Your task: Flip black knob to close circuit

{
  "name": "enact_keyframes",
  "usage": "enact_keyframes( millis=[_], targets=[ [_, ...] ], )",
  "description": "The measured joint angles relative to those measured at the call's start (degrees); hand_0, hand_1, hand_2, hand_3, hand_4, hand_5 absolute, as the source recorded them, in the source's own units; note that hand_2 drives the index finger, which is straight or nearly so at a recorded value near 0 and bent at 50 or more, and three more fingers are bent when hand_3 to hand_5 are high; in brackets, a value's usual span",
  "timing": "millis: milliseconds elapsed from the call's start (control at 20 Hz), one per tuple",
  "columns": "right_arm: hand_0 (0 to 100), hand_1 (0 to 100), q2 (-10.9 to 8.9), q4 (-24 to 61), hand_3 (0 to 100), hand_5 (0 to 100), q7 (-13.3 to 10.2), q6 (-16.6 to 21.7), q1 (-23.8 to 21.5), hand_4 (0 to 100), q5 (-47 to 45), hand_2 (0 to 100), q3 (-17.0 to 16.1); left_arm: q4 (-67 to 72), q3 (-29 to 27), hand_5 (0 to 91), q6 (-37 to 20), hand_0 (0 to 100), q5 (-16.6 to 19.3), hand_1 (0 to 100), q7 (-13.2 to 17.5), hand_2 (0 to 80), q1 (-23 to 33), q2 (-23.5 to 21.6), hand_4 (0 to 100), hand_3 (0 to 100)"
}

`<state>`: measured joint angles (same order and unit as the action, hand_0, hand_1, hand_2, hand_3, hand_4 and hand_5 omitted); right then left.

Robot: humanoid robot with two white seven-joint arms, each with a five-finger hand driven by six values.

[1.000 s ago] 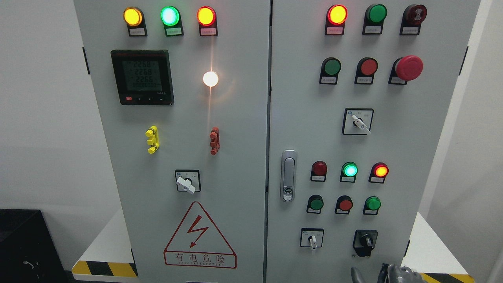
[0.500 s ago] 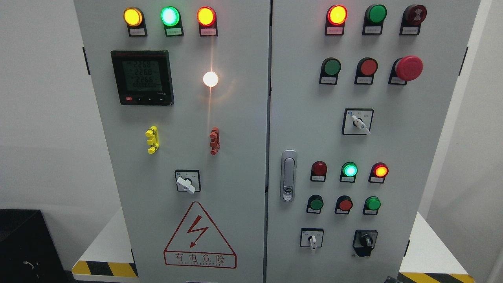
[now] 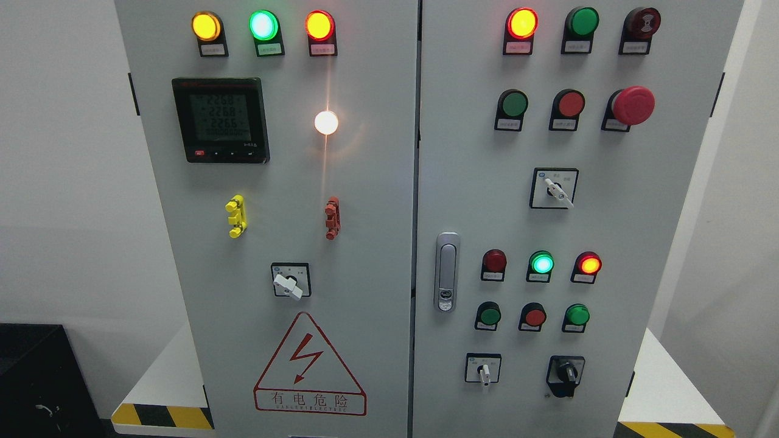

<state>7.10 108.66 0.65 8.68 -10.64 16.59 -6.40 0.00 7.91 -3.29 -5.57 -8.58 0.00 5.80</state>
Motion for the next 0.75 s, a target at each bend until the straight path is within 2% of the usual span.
enact_keyframes(
  millis=[100, 350, 450, 750],
  targets=[
    [0, 0, -0.03, 0.5, 0, 0, 3.0, 0.6, -0.9, 0, -5.0, 0, 0.4, 0.0, 0.0, 0.0, 0.0, 12, 0.0, 56, 0.0, 0.0, 0.0, 0.0, 0, 0],
    [0, 0, -0.08, 1.2, 0, 0, 6.5, 2.0, -2.1, 0, -13.5, 0, 0.9, 0.0, 0.0, 0.0, 0.0, 12, 0.0, 56, 0.0, 0.0, 0.0, 0.0, 0, 0],
    [0, 0, -0.09, 1.4, 0, 0, 7.4, 2.3, -2.4, 0, -15.3, 0, 1.0, 0.0, 0.0, 0.0, 0.0, 12, 0.0, 56, 0.0, 0.0, 0.0, 0.0, 0, 0],
    [0, 0, -0.12, 1.7, 0, 0, 8.2, 2.7, -2.9, 0, -18.6, 0, 1.2, 0.0, 0.0, 0.0, 0.0, 12, 0.0, 56, 0.0, 0.0, 0.0, 0.0, 0, 0]
  ],
)
